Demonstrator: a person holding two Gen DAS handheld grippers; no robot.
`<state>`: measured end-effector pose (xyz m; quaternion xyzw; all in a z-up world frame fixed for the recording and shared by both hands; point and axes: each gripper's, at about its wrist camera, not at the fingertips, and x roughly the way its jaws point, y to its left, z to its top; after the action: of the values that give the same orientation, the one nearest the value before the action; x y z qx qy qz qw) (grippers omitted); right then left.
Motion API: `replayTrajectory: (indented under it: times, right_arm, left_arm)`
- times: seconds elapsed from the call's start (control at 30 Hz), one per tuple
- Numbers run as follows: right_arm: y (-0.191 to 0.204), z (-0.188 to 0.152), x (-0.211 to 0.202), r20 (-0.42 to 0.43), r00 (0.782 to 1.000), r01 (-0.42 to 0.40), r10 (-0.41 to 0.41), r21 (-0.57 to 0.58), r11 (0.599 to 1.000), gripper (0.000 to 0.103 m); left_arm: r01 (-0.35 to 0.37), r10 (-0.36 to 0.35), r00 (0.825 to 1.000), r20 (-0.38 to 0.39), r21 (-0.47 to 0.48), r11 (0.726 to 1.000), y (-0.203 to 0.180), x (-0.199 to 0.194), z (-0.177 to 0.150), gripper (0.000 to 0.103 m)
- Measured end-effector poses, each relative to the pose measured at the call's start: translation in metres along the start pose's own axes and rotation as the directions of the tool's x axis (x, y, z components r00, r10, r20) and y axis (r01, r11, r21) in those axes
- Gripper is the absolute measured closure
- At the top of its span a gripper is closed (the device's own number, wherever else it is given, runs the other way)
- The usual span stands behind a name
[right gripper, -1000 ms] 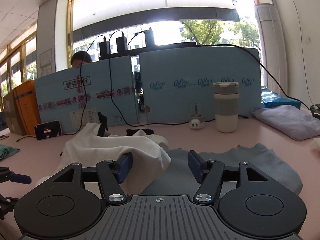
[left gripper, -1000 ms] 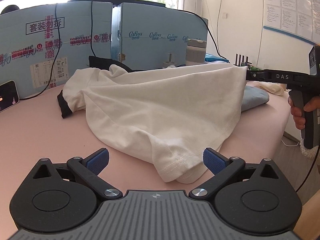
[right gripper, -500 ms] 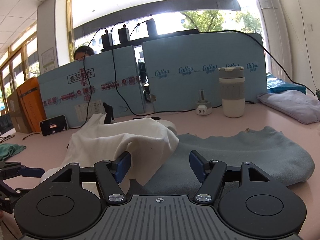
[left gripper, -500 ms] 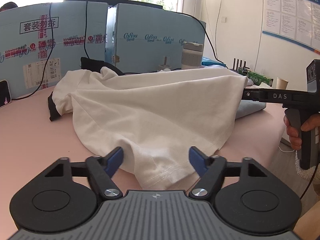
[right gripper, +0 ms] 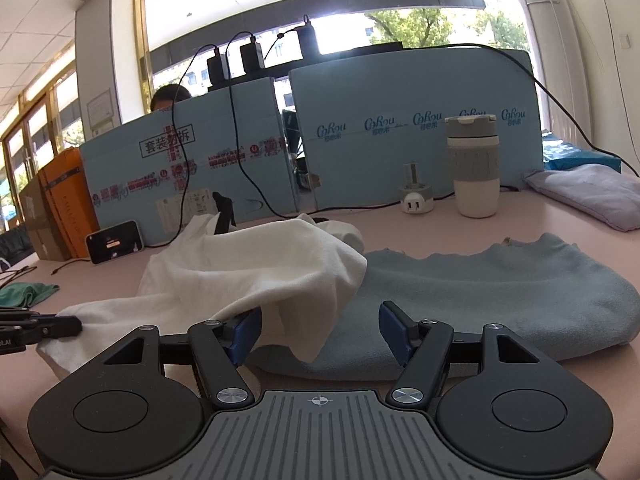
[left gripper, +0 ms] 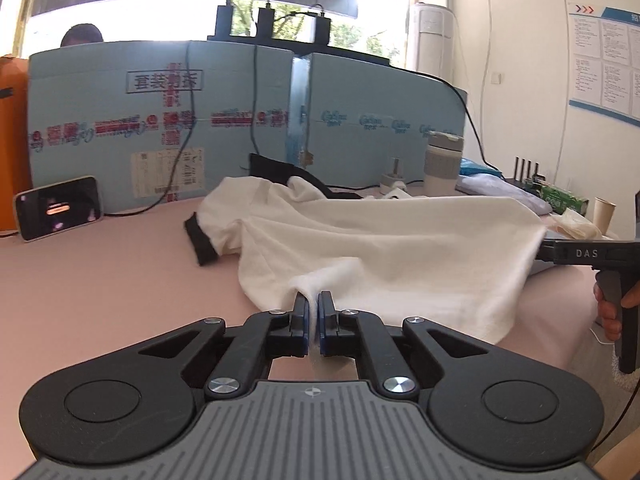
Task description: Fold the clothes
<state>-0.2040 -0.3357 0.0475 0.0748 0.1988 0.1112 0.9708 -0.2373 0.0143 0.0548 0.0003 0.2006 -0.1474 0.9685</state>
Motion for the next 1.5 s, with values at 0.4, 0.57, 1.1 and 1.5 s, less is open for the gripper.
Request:
replayTrajectory:
  times: [0.4, 0.57, 1.1, 1.5]
  right_arm:
    - [0.016, -0.005, 0.009, -0.035, 0.996, -0.083, 0.083, -0.018, 0.996, 0.028]
    - [0.02, -0.003, 0.01, -0.032, 0.996, -0.079, 0.079, -0.031, 0.996, 0.027]
    - [0.021, 0.023, 0.039, -0.043, 0.999, -0.023, 0.017, -0.153, 0.988, 0.057]
    - [0.023, 0.024, 0.074, -0.117, 0.992, 0.004, -0.039, -0.282, 0.959, 0.096]
  left_arm:
    - [-0.45, 0.454, 0.89, -0.032, -0.207, 0.868, 0.093, -0.07, -0.026, 0.099]
    - [-0.456, 0.46, 0.887, -0.04, -0.238, 0.858, 0.101, -0.075, -0.033, 0.094]
    - [-0.183, 0.183, 0.983, -0.005, -0.118, 0.976, 0.039, -0.034, -0.022, 0.031]
    - [-0.003, 0.001, 0.999, -0.044, -0.039, 0.999, -0.002, -0.004, -0.021, 0.021]
